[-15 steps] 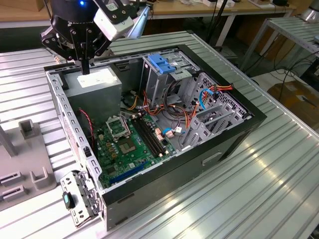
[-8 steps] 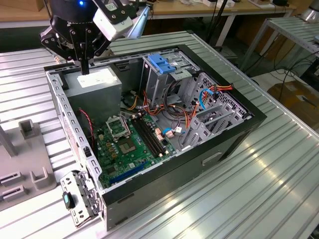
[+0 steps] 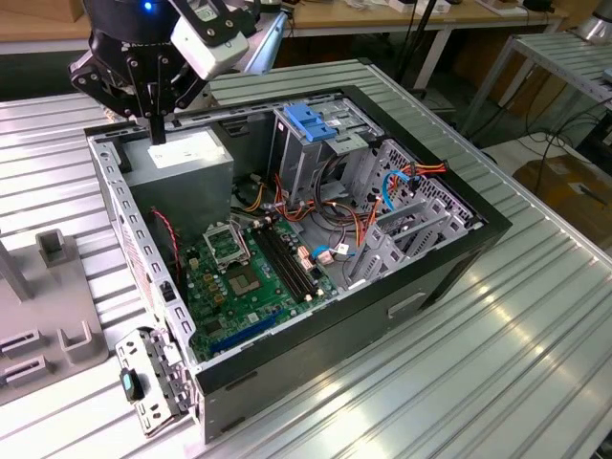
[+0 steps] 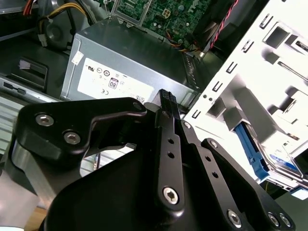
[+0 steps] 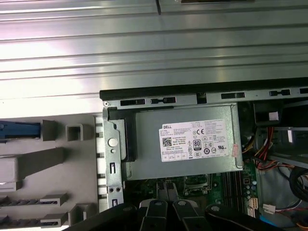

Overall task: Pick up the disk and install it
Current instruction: 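Reach for the disk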

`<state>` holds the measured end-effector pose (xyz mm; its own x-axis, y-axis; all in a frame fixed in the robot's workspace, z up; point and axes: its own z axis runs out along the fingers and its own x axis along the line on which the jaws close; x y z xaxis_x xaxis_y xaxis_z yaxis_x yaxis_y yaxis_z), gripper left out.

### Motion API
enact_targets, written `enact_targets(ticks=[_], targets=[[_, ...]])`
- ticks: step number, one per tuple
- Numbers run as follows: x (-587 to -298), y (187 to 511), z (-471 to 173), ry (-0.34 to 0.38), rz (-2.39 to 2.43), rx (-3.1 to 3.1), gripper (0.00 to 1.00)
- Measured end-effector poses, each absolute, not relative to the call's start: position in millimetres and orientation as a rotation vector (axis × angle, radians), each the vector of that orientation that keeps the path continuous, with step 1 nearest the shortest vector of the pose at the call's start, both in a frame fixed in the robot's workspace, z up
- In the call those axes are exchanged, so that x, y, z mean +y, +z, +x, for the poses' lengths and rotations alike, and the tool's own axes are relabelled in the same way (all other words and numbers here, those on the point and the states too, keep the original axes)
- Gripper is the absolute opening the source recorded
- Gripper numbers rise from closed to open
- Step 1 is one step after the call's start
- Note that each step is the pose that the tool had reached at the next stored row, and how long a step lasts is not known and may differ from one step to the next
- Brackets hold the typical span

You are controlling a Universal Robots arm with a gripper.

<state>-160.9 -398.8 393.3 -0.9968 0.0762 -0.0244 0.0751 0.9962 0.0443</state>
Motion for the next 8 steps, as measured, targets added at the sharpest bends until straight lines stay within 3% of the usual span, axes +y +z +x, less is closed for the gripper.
enact_targets(ticks=[8], targets=[[-398.9, 393.3, -162.9, 0.068, 0.118, 3.112, 0.11]])
